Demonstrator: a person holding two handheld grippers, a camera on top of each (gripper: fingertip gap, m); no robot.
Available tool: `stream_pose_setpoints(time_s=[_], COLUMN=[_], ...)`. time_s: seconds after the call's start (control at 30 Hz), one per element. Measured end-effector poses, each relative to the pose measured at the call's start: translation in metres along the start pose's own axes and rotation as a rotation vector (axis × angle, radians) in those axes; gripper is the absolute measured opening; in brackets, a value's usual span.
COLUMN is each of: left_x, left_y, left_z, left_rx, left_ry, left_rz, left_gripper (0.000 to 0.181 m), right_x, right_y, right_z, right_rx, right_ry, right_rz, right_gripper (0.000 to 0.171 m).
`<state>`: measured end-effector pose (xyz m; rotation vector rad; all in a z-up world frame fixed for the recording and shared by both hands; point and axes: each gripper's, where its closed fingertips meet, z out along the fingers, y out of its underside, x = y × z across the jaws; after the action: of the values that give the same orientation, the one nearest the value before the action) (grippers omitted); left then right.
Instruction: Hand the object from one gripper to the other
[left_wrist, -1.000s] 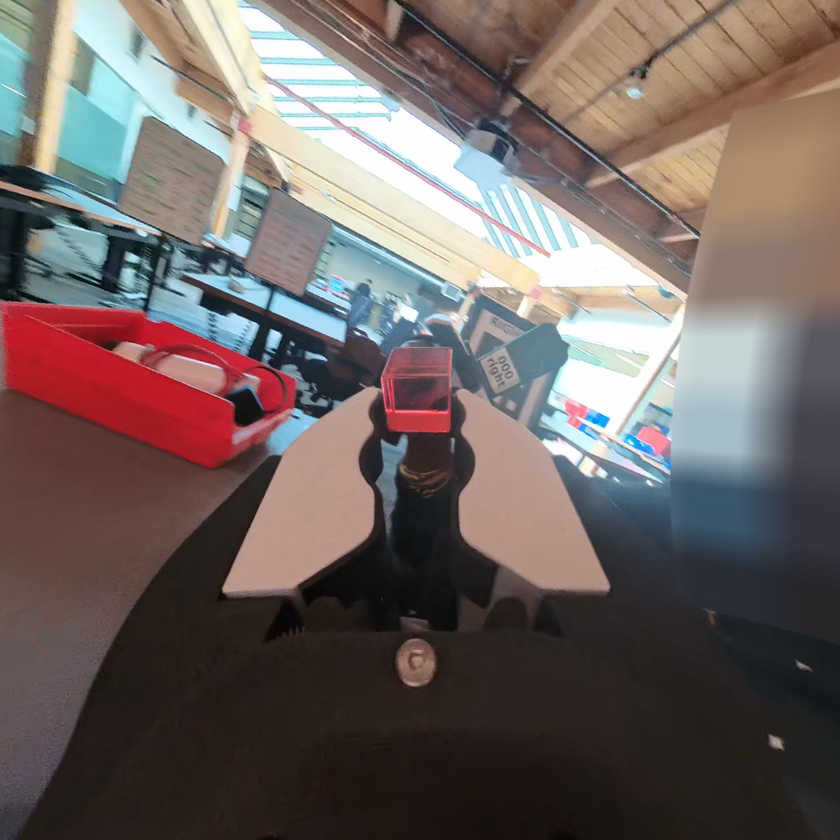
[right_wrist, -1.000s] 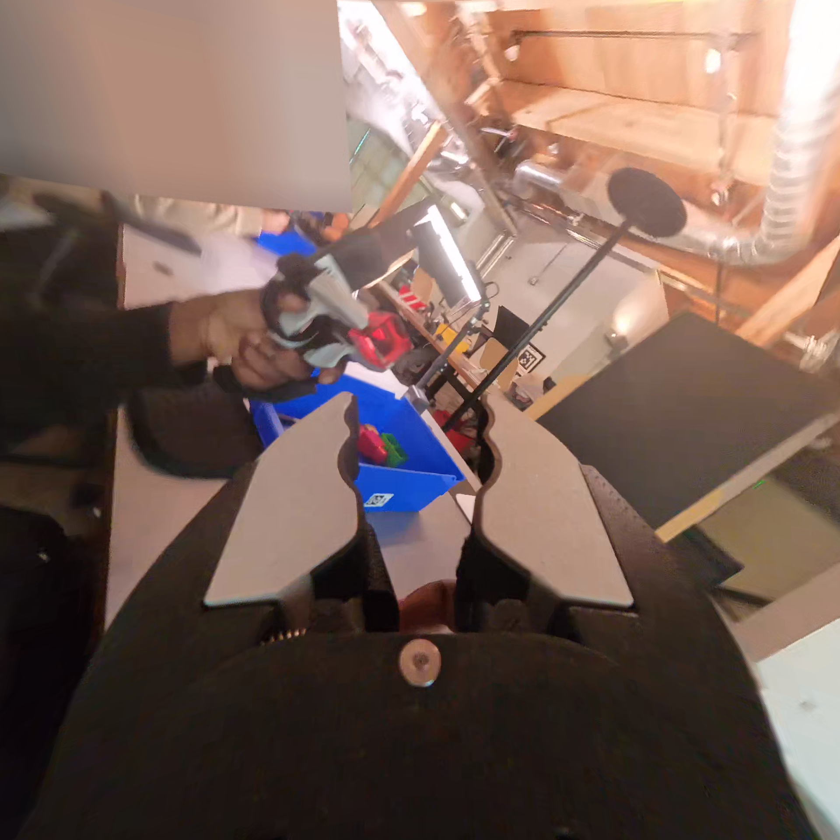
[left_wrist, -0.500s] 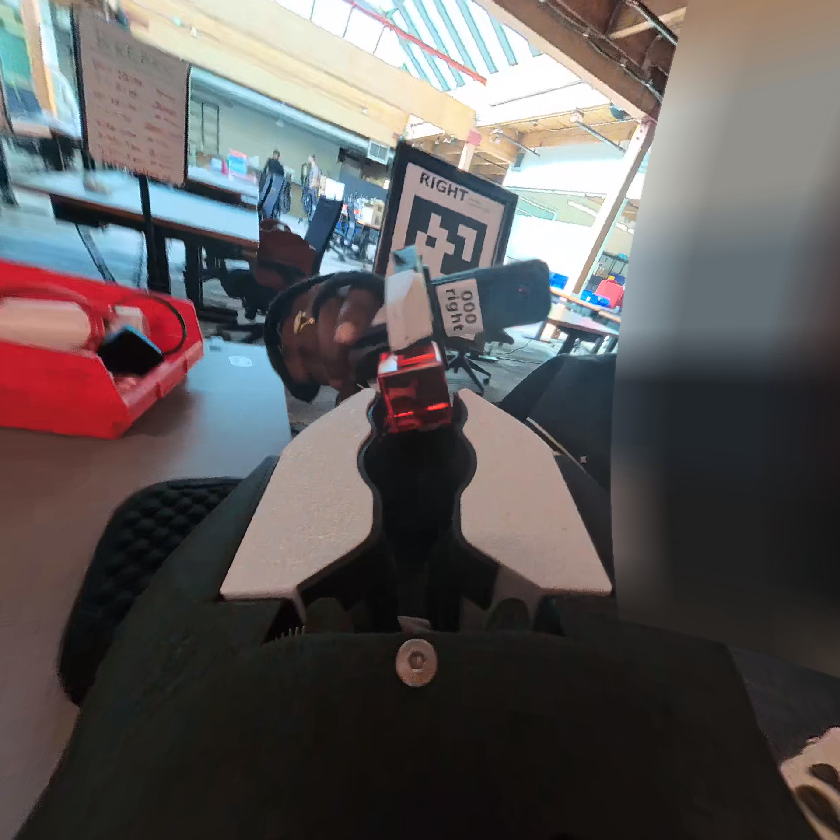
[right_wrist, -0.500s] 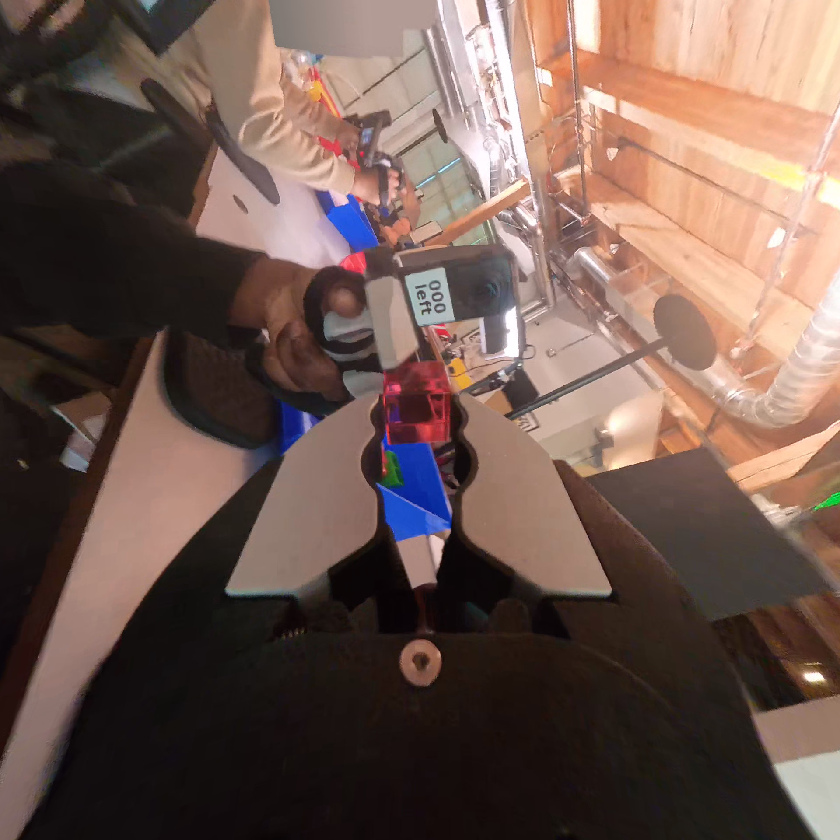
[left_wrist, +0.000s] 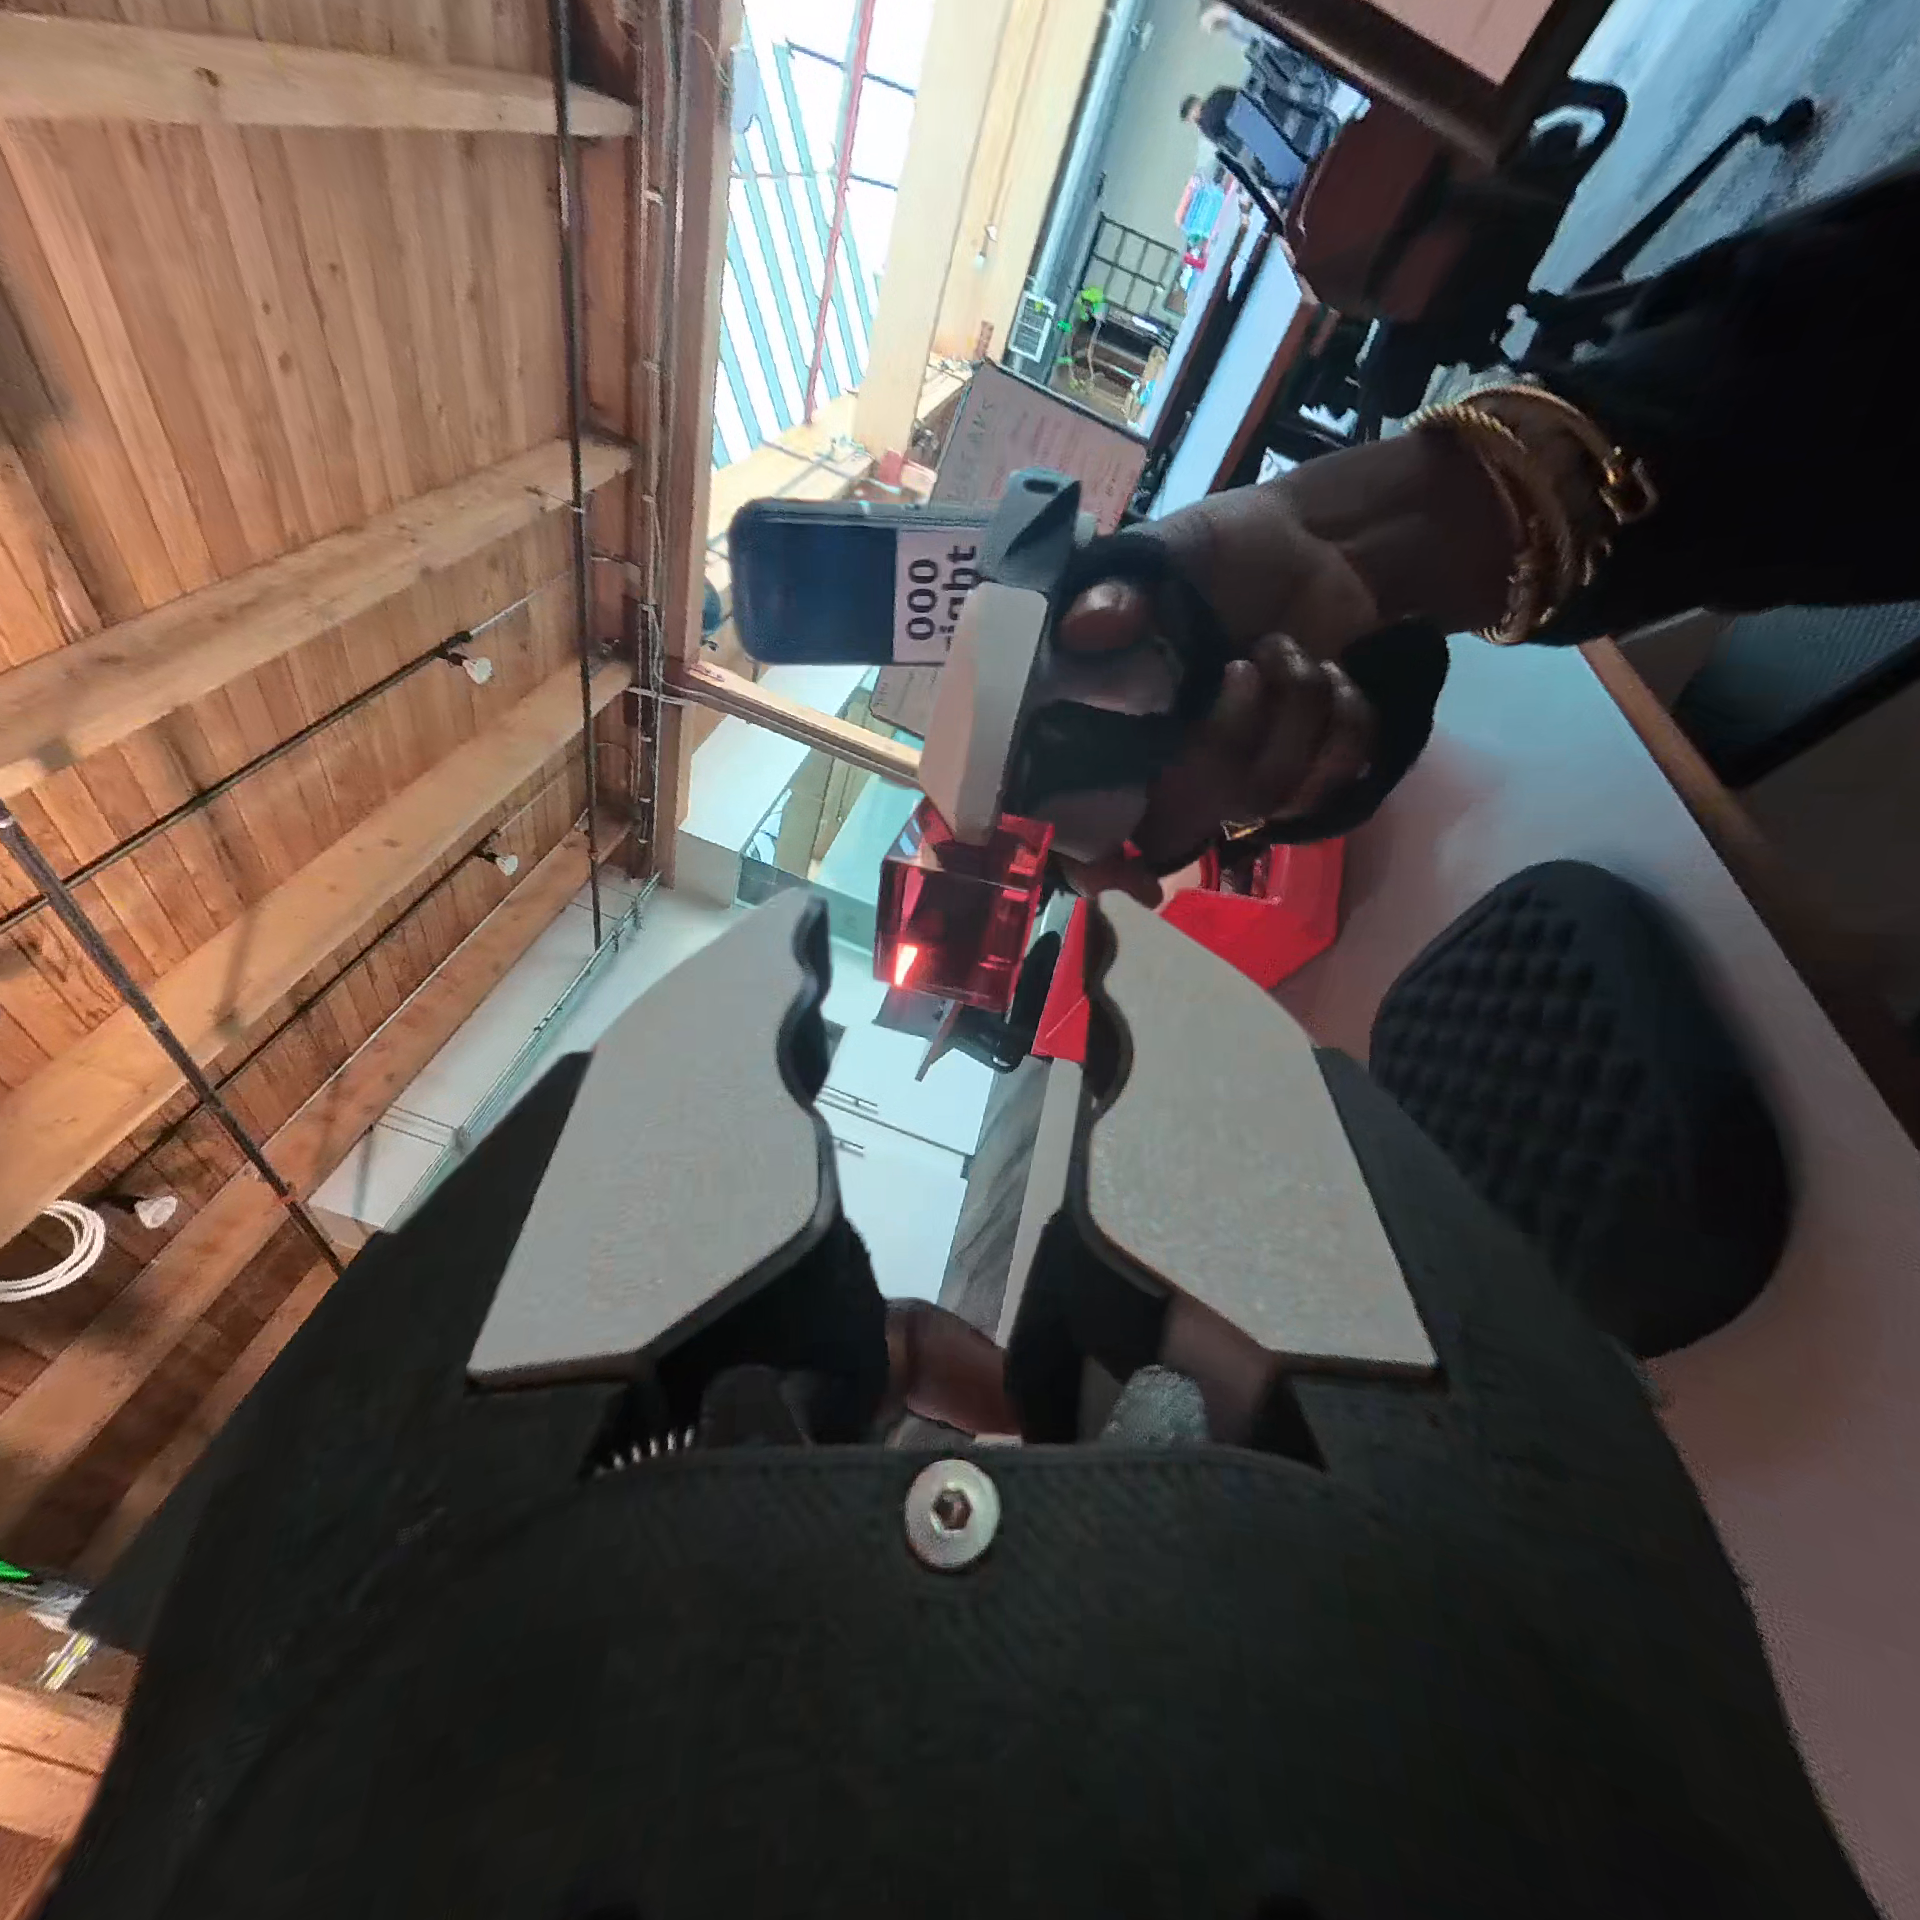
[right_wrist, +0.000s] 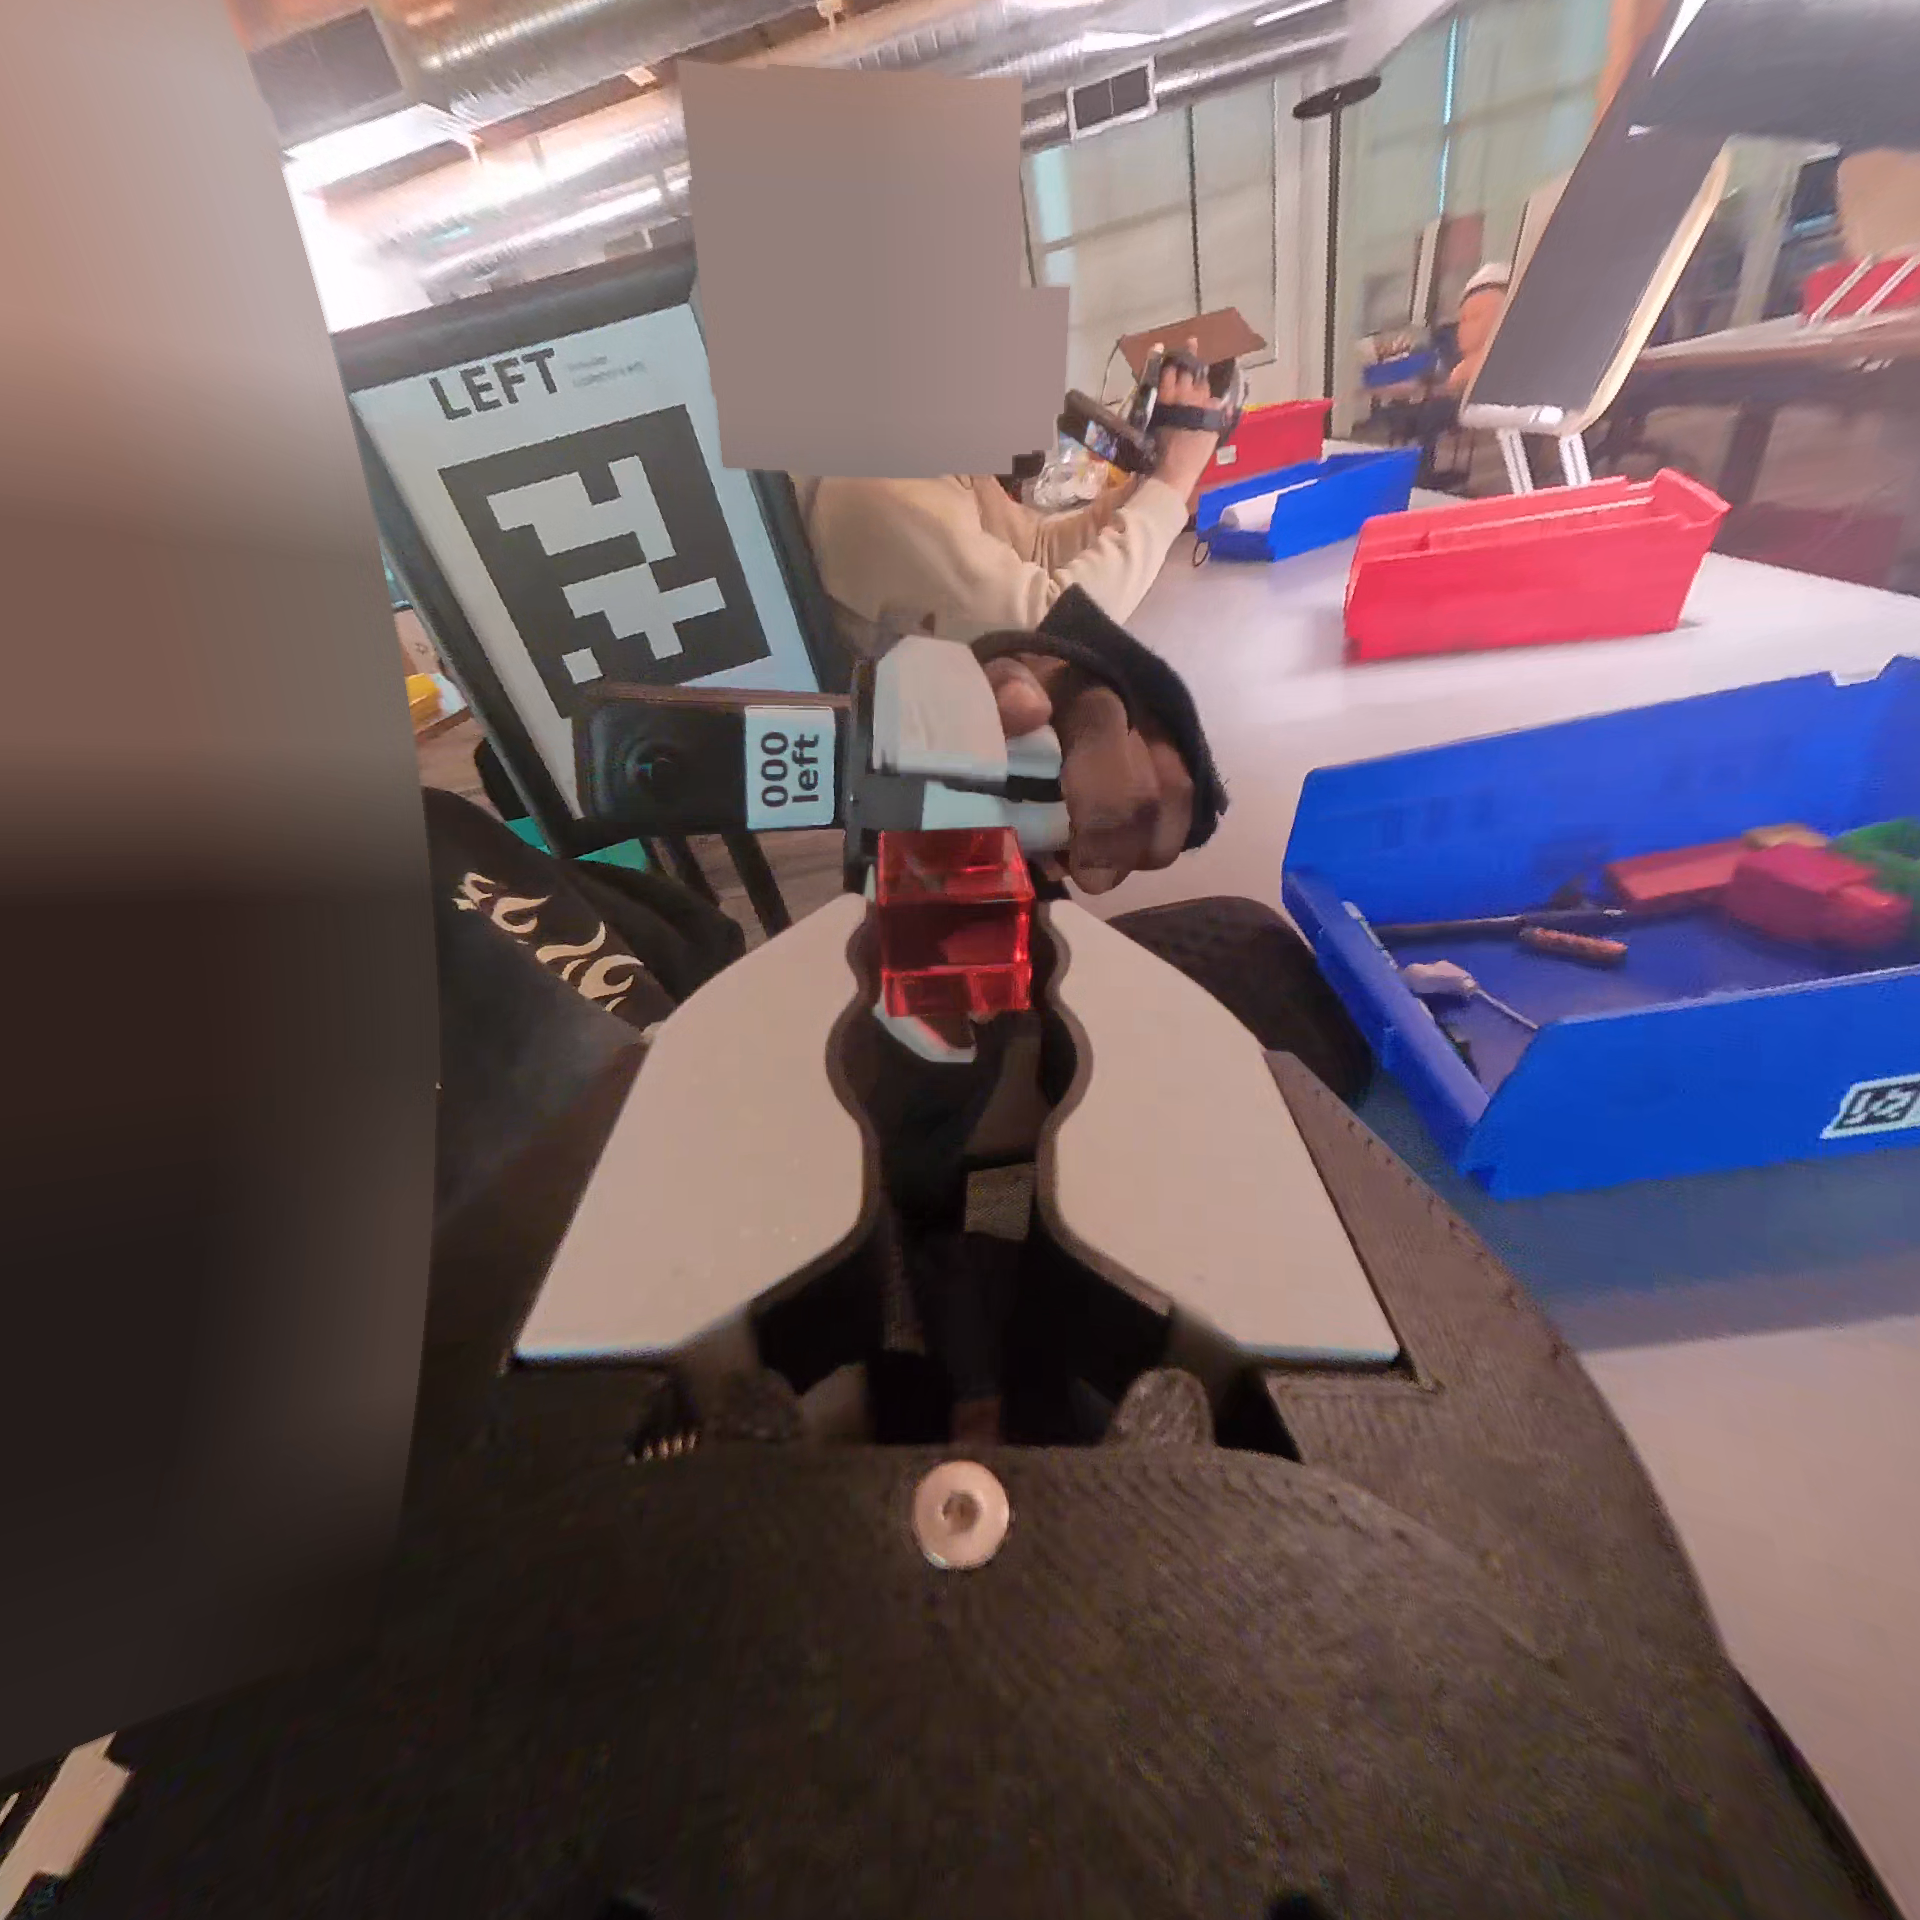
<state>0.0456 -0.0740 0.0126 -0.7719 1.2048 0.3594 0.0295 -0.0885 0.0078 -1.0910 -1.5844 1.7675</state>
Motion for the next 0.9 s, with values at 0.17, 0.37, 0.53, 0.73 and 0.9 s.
stream_pose_setpoints(time_s=[0.17,0.37,0.53,0.73,0.9], left_x=[-0.001,-0.011,0.007,0.028,0.004], left_y=[0.0,-0.006,-0.016,-0.016,-0.018], left_z=[0.002,0.001,-0.001,0.003,0.0], left_rx=[0.002,0.096,0.151,0.102,0.254], left_ry=[0.014,0.175,0.474,0.61,0.443], left_rz=[-0.097,-0.851,-1.292,-1.36,-1.227], left_gripper=[0.028,0.027,0.027,0.027,0.053], right_x=[-0.001,-0.003,-0.01,-0.005,-0.002], right_y=[0.0,-0.015,-0.007,0.012,-0.003], right_z=[0.0,-0.013,-0.014,-0.003,-0.007], right_rx=[0.003,0.052,-0.066,-0.217,-0.114], right_ry=[-0.012,0.245,0.46,0.444,0.461], right_rz=[-0.015,-0.778,-1.38,-1.508,-1.327], right_gripper=[0.032,0.056,0.05,0.036,0.029])
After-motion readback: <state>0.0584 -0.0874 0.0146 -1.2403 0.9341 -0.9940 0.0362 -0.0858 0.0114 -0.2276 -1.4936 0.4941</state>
